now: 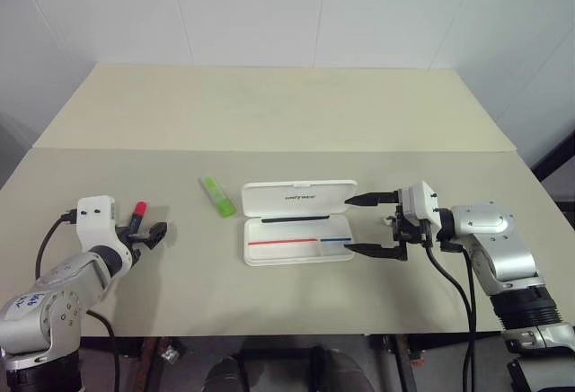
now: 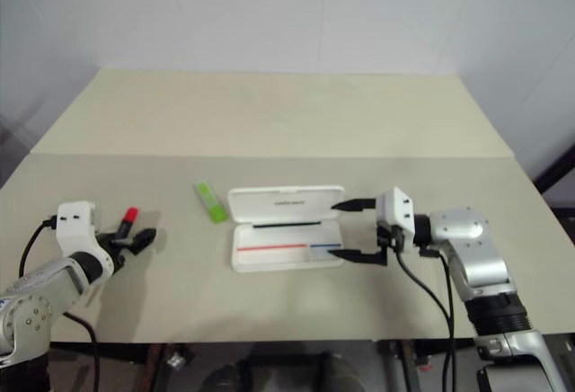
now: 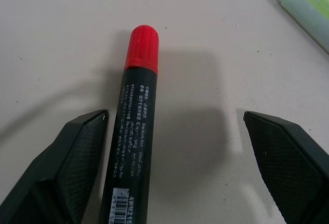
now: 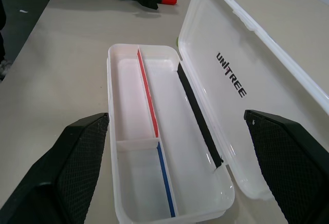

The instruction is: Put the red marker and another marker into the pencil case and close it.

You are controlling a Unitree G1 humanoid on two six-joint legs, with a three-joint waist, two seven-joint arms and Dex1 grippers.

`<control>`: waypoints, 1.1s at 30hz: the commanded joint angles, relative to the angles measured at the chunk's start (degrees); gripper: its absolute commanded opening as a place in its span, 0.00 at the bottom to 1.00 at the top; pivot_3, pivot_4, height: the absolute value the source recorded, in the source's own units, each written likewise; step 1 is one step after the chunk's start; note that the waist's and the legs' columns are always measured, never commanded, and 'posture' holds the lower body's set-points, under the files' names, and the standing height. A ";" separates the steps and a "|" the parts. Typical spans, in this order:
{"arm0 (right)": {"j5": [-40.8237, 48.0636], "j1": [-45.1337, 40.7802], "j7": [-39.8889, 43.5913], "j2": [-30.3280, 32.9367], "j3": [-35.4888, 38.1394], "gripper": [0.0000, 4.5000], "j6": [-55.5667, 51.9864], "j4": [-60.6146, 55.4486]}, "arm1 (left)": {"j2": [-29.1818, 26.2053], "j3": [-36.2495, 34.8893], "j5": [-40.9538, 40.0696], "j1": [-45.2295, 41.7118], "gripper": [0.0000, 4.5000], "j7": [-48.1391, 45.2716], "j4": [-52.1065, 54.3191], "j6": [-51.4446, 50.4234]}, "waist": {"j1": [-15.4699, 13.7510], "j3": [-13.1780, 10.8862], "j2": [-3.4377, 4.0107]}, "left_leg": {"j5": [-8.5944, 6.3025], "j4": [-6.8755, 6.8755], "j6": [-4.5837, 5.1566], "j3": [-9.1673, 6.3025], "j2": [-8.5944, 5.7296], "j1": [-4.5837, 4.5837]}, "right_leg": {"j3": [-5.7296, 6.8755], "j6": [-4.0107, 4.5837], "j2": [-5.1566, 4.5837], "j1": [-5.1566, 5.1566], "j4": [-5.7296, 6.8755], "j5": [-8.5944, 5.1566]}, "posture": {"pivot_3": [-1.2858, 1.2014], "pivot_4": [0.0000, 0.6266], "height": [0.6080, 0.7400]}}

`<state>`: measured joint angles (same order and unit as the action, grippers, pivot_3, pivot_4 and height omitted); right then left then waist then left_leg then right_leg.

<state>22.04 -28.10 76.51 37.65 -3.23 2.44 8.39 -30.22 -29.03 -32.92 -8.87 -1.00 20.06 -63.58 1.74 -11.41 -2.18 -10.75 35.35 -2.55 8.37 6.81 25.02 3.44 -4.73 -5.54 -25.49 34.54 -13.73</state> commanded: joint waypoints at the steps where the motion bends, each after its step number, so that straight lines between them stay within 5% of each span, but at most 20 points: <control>1: 1.28 0.04 -0.08 0.61 2.02 1.00 -0.51 -1.45 | -0.34 -0.25 0.70 0.50 0.91 -0.57 -0.20 -1.60 | 0.03 0.01 0.02 | 0.00 0.00 0.00 0.00 0.00 0.00 | 0.00 0.01 0.00 0.00 0.00 0.00 | 0.52 0.24 1.00; 12: 1.52 1.42 0.49 1.49 2.56 1.00 -0.73 -1.44 | -0.68 0.48 3.37 -0.99 0.15 -1.82 -1.44 0.74 | -0.22 0.02 0.00 | -0.01 0.00 0.00 -0.01 -0.03 0.03 | -0.01 0.05 -0.02 0.01 -0.08 -0.02 | 0.52 0.24 1.00; 18: 1.80 1.75 0.80 1.41 2.95 1.00 -1.14 -1.62 | -1.99 0.36 5.14 -4.12 0.13 -8.22 -2.34 13.94 | -0.17 0.03 -0.03 | -0.01 0.00 0.00 -0.04 -0.02 0.07 | -0.01 0.32 0.00 0.01 -0.19 -0.01 | 0.52 0.24 1.00; 23: 2.37 1.81 1.46 1.59 3.57 1.00 -0.77 -0.58 | -8.23 3.30 5.26 -9.06 0.13 -17.85 -3.12 21.47 | -0.16 0.03 -0.03 | -0.01 -0.03 0.00 0.00 -0.02 0.10 | -0.04 0.38 0.05 0.01 -0.38 0.03 | 0.52 0.24 1.00; 33: 2.89 1.99 1.96 1.67 4.58 1.00 -0.32 0.53 | -14.44 14.54 -5.59 -26.33 0.13 -40.49 -0.31 21.72 | -0.28 0.03 -0.04 | 0.00 -0.22 0.00 0.06 -0.01 0.11 | -0.07 -0.10 0.15 -0.01 -0.50 0.26 | 0.52 0.24 1.00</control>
<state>23.51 -26.13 77.62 38.54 -0.75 1.29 9.47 -43.87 -16.09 -35.90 -33.21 -37.65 17.27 -42.48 1.46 -11.38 -2.21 -10.75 35.14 -2.55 8.42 6.80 25.15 3.37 -4.84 -5.38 -25.50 34.06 -13.47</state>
